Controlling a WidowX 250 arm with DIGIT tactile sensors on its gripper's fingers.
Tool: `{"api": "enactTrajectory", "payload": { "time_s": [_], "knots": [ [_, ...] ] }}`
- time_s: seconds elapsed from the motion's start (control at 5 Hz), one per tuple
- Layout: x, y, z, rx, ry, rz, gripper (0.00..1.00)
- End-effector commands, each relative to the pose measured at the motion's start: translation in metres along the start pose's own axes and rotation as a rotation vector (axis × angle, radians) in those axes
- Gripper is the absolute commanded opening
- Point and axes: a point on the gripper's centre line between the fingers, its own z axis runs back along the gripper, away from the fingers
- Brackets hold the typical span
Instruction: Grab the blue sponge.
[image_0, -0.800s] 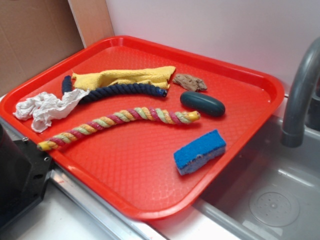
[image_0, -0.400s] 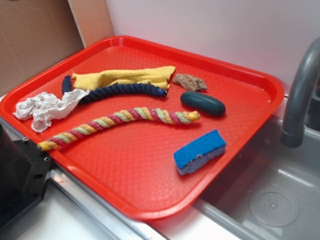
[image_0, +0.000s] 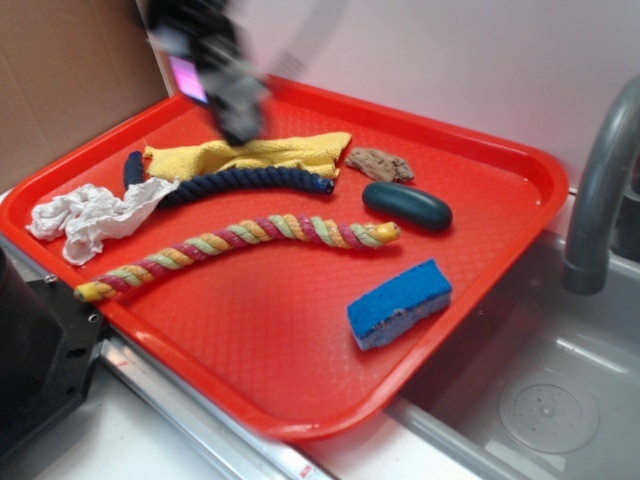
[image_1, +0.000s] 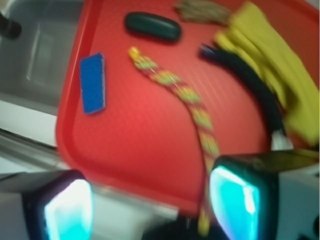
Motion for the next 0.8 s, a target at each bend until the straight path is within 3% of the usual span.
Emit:
{"api": "enactTrajectory", "payload": {
  "time_s": [0.0, 0.2, 0.4, 0.6],
  "knots": [
    [0.023, -0.034, -0.008, -0.02, -0.047, -0.25, 1.0],
    [0.023, -0.034, -0.008, -0.02, -0.047, -0.25, 1.0],
    [0.029, -0.034, -0.04, -0.007, -0.03, -0.229, 1.0],
    [0.032, -0.049, -0.053, -0.004, -0.131, -0.295, 1.0]
  ]
}}
